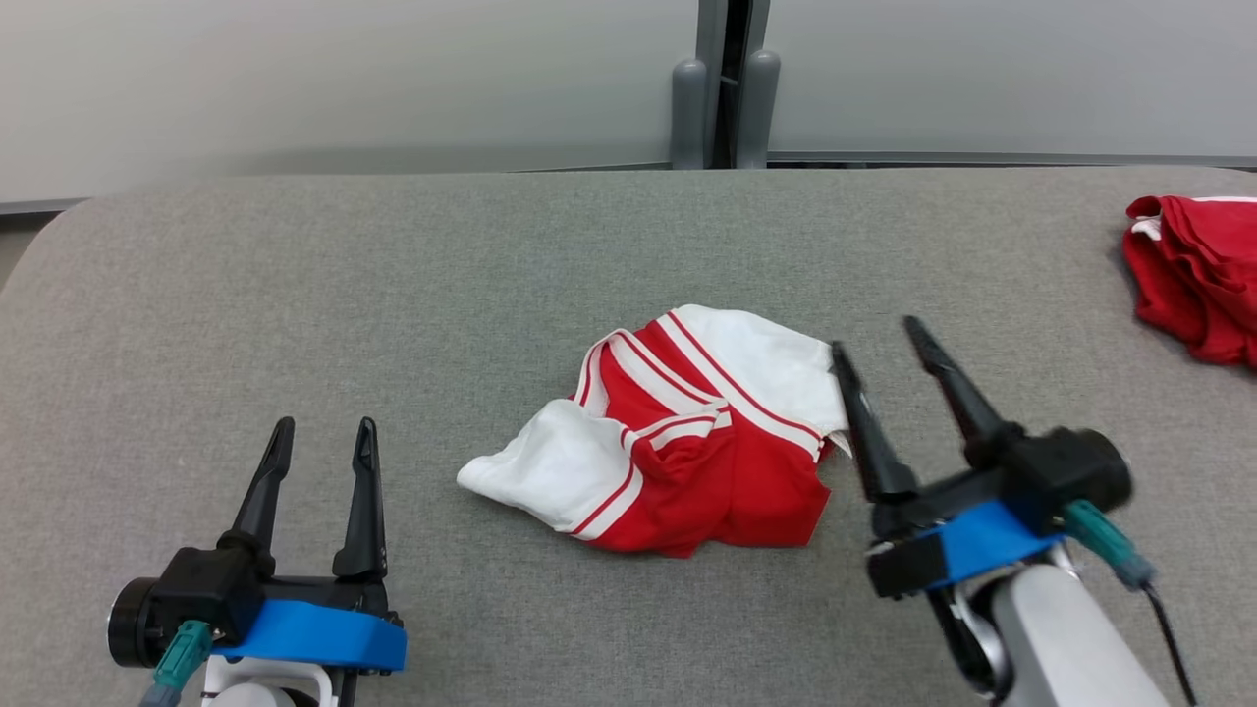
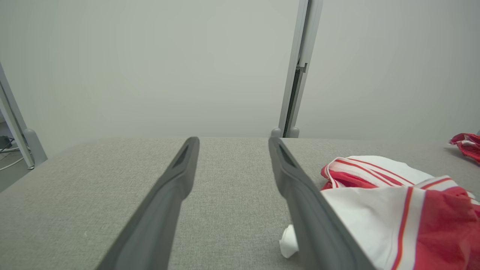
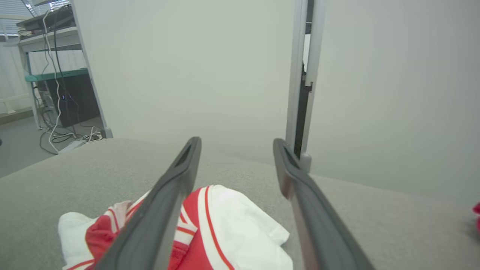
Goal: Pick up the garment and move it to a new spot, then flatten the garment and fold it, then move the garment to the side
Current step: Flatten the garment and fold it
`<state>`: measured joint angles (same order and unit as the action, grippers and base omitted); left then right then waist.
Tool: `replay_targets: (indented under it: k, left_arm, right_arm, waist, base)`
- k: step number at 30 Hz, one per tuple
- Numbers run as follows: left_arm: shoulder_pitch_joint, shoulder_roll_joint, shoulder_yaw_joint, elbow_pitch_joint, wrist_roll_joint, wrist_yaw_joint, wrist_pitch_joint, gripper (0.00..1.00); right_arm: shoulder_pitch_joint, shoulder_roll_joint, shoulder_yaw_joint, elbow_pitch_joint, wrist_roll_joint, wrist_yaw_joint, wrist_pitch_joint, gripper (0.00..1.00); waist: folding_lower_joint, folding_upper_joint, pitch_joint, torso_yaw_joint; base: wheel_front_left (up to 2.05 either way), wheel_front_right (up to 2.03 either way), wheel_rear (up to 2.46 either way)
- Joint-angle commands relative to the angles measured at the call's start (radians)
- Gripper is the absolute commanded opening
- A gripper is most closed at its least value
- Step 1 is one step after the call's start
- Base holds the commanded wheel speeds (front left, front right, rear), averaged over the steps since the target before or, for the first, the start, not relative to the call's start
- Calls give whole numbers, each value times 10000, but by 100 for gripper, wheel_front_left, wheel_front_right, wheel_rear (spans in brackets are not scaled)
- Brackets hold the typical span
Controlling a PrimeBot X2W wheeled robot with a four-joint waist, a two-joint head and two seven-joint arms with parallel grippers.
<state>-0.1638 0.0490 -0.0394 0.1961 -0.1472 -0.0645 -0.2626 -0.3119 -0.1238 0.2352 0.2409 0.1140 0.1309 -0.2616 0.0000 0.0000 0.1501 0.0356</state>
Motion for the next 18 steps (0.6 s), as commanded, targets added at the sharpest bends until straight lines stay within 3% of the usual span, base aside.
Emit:
replay_targets:
  k: [1,9,18]
  left_arm:
    - [66,33,29,-44,46,-17,-29,100]
    - [217,35,114,-7,133,-85,-29,100]
    - [-19,33,-31,77,277,-254,-29,100]
  right_arm:
    - [251,-12,-147,-84,-88,-4,-46,100]
    - [1452,295,-2249,-642,-302,-4,-46,100]
    - [1724,556,-2441,-654,-410,-4,-48,100]
  waist:
    - [0,0,-31,-44]
    - [0,0,-149,-267]
    - [0,0,-252,-510]
  base:
    - [0,0,0]
    - [0,0,0]
    - [0,0,0]
